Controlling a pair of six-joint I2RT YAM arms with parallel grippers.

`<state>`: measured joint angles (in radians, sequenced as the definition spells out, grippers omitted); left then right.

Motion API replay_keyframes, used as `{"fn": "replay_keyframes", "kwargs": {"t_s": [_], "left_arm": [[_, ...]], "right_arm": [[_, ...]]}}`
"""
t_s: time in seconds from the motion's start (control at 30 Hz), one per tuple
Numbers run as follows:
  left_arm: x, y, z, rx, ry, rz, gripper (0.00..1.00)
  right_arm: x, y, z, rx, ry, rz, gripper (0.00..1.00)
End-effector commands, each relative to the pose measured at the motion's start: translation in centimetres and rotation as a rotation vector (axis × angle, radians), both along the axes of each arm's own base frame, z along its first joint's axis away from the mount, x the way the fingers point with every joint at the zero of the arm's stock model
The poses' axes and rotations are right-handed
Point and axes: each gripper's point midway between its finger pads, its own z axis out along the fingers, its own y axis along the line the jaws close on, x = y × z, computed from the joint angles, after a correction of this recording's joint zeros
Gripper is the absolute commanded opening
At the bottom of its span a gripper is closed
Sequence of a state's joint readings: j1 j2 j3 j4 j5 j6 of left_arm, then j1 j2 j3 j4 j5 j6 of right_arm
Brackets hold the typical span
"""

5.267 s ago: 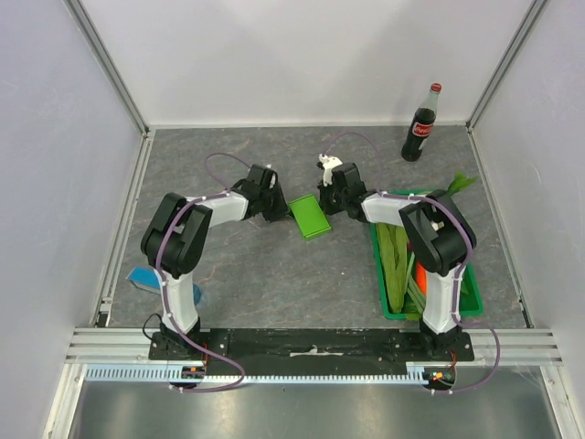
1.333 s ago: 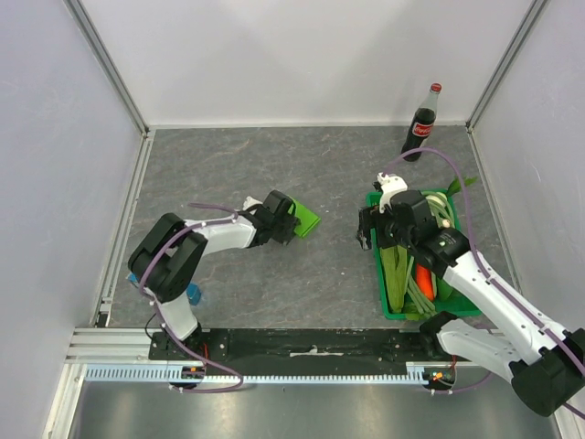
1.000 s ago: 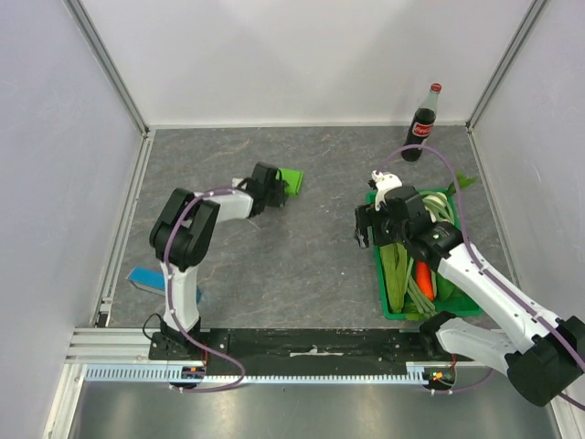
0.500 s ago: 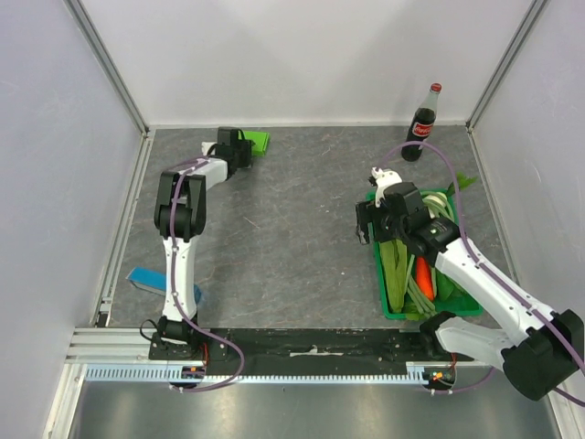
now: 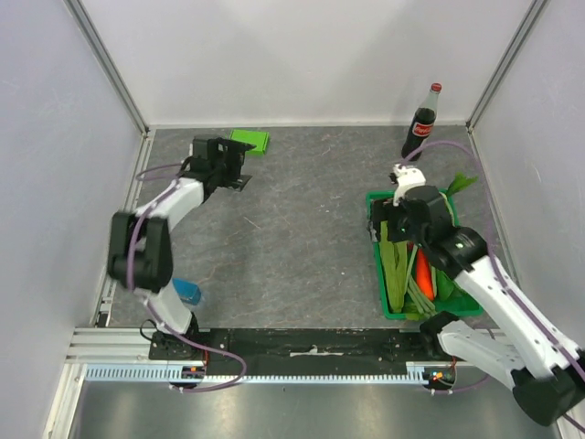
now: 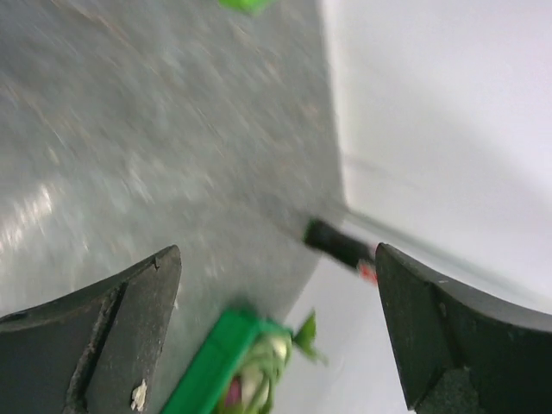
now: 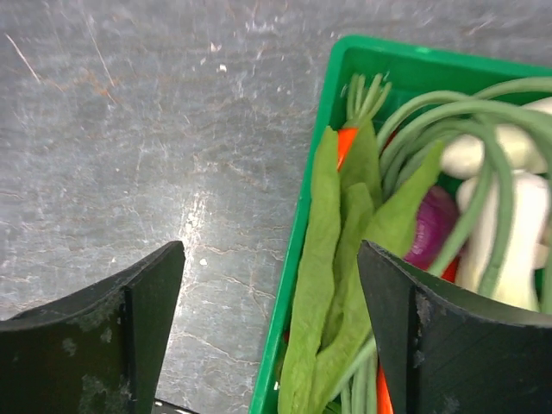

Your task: Fold the paper box

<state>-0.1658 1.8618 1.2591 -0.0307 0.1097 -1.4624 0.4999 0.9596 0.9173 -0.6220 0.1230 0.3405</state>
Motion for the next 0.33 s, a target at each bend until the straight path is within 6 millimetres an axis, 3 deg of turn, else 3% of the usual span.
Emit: {"fn": "replay_keyframes", "kwargs": {"t_s": [0.0, 0.03, 0.1, 0.13, 0.17, 0.3], "left_arm": [[-8.0, -1.9, 11.4, 0.033, -0.301, -0.249, 1.00], [-11.4, -2.5, 13.2, 0.040, -0.374, -0.348, 0.99], [-14.8, -2.9, 14.1, 0.069, -0.415, -0.455, 0.99], [-17.5, -3.8, 14.7, 0.083, -0.471, -0.582, 0.99], [-19.9, -4.0, 17.1, 0.096, -0.555, -0.638, 0.99], [-27.7, -3.9, 22.9, 0.209, -0.823, -0.814, 1.00]], "right_arm": [[-2.3, -3.3, 6.3, 0.026, -0.160, -0.085, 0.92], [-2.8, -4.0, 7.0, 0.030, -0.188, -0.100, 0.98], [-4.7, -6.2, 9.3, 0.033, -0.280, -0.145, 0.98], [-5.2, -7.1, 10.2, 0.037, -0.317, -0.175, 0.98], [-6.5, -8.0, 11.8, 0.059, -0.381, -0.178, 0.97], [-10.2, -9.7, 18.4, 0.178, -0.560, -0.176, 0.97]]}}
